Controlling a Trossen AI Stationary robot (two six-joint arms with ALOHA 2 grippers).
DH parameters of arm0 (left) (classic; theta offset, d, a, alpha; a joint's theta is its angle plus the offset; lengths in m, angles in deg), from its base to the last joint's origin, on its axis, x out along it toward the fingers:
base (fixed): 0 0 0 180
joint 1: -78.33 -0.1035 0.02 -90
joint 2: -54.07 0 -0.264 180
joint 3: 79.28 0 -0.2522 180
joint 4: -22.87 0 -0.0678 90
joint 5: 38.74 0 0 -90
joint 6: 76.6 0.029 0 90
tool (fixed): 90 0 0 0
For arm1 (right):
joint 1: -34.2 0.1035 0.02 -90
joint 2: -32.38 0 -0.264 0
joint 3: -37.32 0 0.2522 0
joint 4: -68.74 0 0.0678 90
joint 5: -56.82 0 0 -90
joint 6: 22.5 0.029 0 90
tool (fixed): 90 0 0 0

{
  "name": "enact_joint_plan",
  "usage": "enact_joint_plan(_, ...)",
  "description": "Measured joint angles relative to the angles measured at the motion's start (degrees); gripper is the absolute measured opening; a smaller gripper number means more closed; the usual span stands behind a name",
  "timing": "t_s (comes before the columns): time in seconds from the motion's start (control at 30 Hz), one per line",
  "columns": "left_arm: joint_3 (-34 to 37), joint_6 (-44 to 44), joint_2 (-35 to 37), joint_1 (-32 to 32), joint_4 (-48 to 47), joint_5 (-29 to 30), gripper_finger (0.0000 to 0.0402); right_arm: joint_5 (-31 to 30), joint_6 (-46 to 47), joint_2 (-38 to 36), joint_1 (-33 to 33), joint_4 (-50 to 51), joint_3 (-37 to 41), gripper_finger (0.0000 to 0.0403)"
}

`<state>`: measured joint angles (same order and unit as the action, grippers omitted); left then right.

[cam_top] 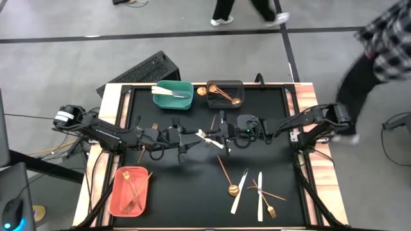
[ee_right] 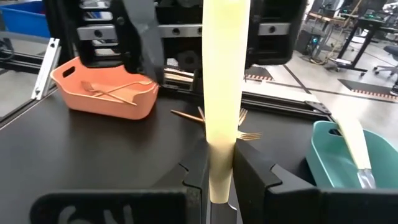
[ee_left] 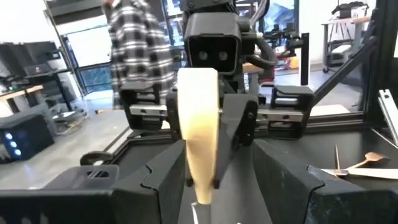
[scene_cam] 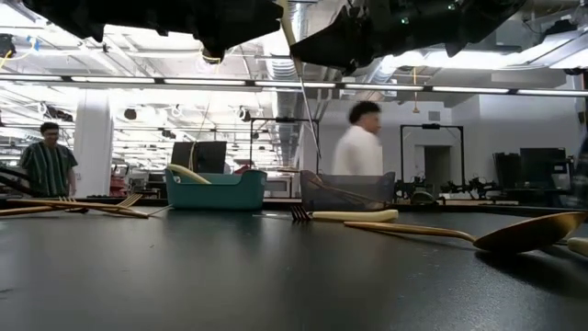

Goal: Sort silverware by color (type)
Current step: Put the silver knife into the light blue bin

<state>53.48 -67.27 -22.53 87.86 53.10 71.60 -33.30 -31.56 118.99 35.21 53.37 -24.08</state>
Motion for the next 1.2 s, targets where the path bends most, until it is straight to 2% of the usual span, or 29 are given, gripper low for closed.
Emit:
enact_joint_plan(0.1,-0.2,2.4,0.0,-0.9,0.5,-1.1,0.0171,0.0,-0.4,0.0,0.7,0.0,0.0,0.0077)
enact_joint_plan(0.23,-0.5,4.1,0.0,-2.0,0.6,-8.6,0.0168,0.0,-1.3,0.0,1.0,0.0,0.0,0.0077)
enact_joint_plan(0.3,-0.5,4.4,0.0,-2.4,0.4,-10.3,0.0162,-0.1,-0.2,0.0,1.0,0.2,0.0,0.0077)
enact_joint_plan(0.63,-0.5,7.4,0.0,-5.2,2.3,-11.7,0.0094,-0.6,0.7,0.0,1.2,-0.7,0.0,0.0077)
enact_joint_plan(0.8,-0.5,4.5,-0.1,-6.7,2.9,-13.0,0.0073,-0.7,0.2,-0.1,0.7,-0.8,-0.1,0.0077)
enact_joint_plan(0.9,-0.5,4.9,-1.0,-6.8,3.0,-12.9,0.0083,-0.7,0.5,-0.1,0.6,-0.5,-0.1,0.0077)
enact_joint_plan(1.07,-0.5,3.5,-5.1,-6.7,6.3,-12.0,0.0133,-0.4,-0.9,0.0,0.8,-0.8,0.0,0.0077)
enact_joint_plan(1.2,-0.5,3.6,-6.4,-6.7,8.4,-8.3,0.0136,-0.6,-2.5,0.0,0.7,-1.0,0.0,0.0077)
